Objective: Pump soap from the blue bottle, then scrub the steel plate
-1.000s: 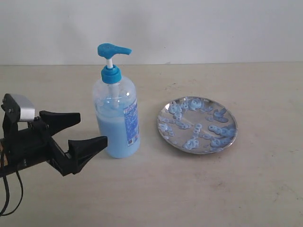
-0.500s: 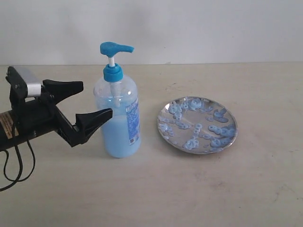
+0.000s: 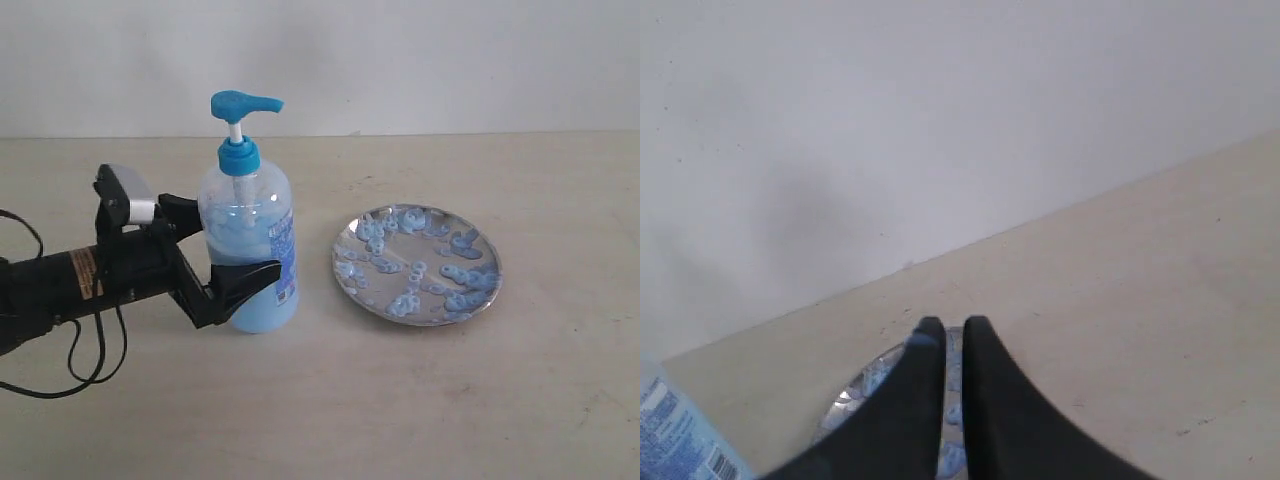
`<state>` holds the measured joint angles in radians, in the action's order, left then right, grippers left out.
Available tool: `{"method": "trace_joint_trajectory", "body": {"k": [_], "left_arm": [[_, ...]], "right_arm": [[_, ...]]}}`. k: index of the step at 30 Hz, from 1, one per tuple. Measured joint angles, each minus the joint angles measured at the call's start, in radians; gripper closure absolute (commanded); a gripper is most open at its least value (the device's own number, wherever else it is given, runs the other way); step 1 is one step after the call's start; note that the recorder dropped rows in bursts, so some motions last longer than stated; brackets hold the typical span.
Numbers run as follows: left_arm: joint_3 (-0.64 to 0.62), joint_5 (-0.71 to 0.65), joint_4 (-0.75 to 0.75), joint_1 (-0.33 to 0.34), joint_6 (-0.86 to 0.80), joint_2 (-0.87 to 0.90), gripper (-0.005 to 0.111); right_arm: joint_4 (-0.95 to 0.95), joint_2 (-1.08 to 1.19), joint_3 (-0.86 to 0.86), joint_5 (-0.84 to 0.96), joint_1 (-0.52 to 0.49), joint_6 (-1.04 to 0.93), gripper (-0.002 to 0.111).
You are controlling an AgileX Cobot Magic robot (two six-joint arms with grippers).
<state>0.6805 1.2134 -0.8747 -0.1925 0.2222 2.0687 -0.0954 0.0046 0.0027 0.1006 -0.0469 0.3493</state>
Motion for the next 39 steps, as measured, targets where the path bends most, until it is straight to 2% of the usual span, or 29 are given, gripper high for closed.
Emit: {"method": "trace_joint_trajectory", "body": {"k": [4,6,9,12,13,19,25,27,29,33,35,39], "left_arm": [[0.078,0.000,0.000,-0.022,0.002,0.068,0.000],[0.105,0.000,0.002,-0.026,0.002,0.100,0.006],[0.126,0.000,0.011,-0.027,0.004,0.129,0.036],[0.140,0.000,0.024,-0.027,0.004,0.139,0.092],[0.142,-0.003,0.031,-0.027,0.004,0.141,0.101],[0.177,-0.023,0.030,-0.027,0.004,0.146,0.103],[0.298,-0.103,-0.066,-0.027,0.002,0.151,0.103],[0.319,-0.116,-0.092,-0.035,0.002,0.151,0.103],[0.349,-0.160,-0.093,-0.071,0.002,0.151,0.103],[0.379,-0.218,-0.077,-0.136,-0.025,0.151,0.103],[0.381,-0.230,-0.045,-0.143,-0.034,0.151,0.103],[0.383,-0.244,-0.002,-0.143,-0.065,0.151,0.103]], "right_arm": [[-0.001,0.000,0.000,0.018,0.000,0.029,0.106],[0.001,0.000,0.000,0.020,0.000,0.027,0.106],[0.003,0.000,0.000,0.020,0.000,0.022,0.106],[0.006,0.000,0.000,0.020,0.000,0.022,0.106],[0.006,0.000,0.000,0.020,0.000,0.020,0.106],[0.006,0.059,0.000,-0.010,0.000,-0.007,0.106],[0.007,0.250,-0.049,-0.065,0.000,-0.225,0.106],[0.008,0.374,-0.121,-0.070,0.000,-0.317,0.106],[0.010,0.574,-0.270,-0.074,0.000,-0.469,0.106],[0.010,0.892,-0.584,-0.046,0.008,-0.588,0.109],[0.010,0.980,-0.714,-0.023,0.063,-0.612,0.109],[0.010,1.067,-0.858,0.041,0.251,-0.728,0.109]]}}
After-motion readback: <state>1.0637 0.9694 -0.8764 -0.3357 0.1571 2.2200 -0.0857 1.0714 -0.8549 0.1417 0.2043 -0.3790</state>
